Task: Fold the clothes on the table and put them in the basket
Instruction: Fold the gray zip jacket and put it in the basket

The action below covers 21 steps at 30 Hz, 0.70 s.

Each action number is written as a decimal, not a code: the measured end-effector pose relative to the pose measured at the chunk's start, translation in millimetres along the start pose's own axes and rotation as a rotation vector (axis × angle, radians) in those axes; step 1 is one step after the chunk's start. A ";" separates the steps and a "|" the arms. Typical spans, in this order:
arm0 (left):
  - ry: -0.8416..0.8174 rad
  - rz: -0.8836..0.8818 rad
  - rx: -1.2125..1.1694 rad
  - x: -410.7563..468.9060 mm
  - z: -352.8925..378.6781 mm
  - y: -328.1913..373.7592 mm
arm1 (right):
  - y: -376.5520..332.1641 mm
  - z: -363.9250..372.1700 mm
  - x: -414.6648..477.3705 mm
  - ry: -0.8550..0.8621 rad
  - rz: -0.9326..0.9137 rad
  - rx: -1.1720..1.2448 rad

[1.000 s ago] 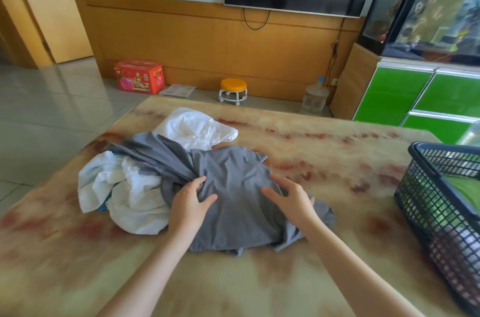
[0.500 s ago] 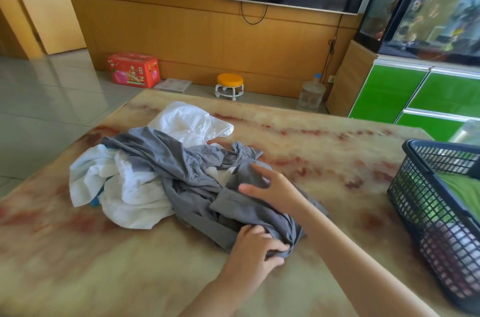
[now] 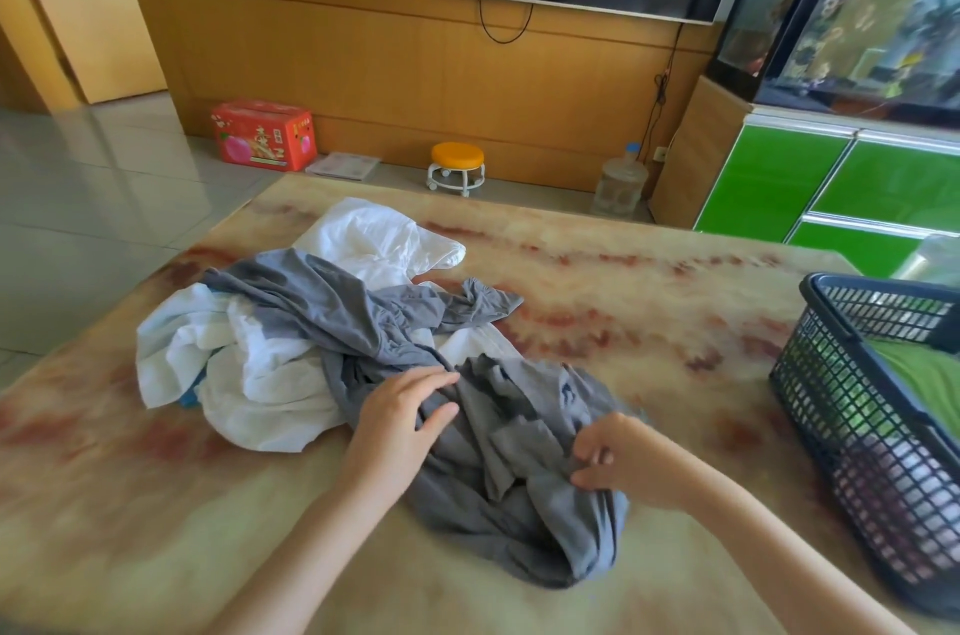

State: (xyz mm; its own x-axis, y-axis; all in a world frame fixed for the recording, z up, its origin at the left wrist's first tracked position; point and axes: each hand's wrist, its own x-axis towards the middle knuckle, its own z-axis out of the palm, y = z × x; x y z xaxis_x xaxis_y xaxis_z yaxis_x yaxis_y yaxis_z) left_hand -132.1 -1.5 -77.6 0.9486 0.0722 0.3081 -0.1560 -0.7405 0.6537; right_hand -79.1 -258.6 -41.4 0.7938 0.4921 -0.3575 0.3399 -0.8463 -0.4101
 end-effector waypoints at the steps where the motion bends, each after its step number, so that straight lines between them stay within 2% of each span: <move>1: -0.034 -0.021 0.006 0.5 1.6 -1.1 | 1.0 -1.7 -10.4 -0.111 0.002 -0.002; 3: -0.124 -0.077 0.065 0.3 4.3 -2.6 | 1.3 -10.9 -29.0 -0.278 0.012 0.024; 4: -0.153 -0.100 0.120 0.1 6.2 -4.4 | 1.4 -18.4 -34.2 -0.284 0.012 0.055; 5: -0.147 -0.121 0.152 0.0 7.5 -7.2 | 0.5 -27.4 -36.0 -0.219 0.010 0.115; 8: -0.003 -0.218 0.114 -0.3 6.4 -14.3 | -2.9 -50.6 -19.0 0.260 0.028 0.347; 9: 0.009 -0.258 0.108 0.1 4.9 -15.9 | -8.9 -54.8 -8.7 0.372 0.006 0.393; 10: 0.003 -0.284 0.103 -0.1 3.8 -17.3 | -17.2 -55.2 4.5 0.412 -0.037 0.423; 14: 0.027 -0.234 0.084 -7.2 6.3 -21.2 | -68.4 -35.0 66.4 0.290 -0.177 0.364; 18: 0.198 -0.237 -0.064 -16.6 7.3 -21.4 | -123.1 -1.3 121.6 0.199 -0.232 0.324; 21: 0.291 -0.279 -0.043 -17.4 6.4 -25.4 | -146.7 22.5 145.2 0.210 -0.214 0.241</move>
State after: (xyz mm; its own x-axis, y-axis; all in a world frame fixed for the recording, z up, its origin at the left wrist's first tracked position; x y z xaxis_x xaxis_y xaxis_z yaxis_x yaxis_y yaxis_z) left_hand -142.8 11.8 -103.9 0.8396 0.4570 0.2935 0.0793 -0.6377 0.7662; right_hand -25.0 -58.5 -52.1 0.8120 0.5791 -0.0732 0.4008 -0.6443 -0.6513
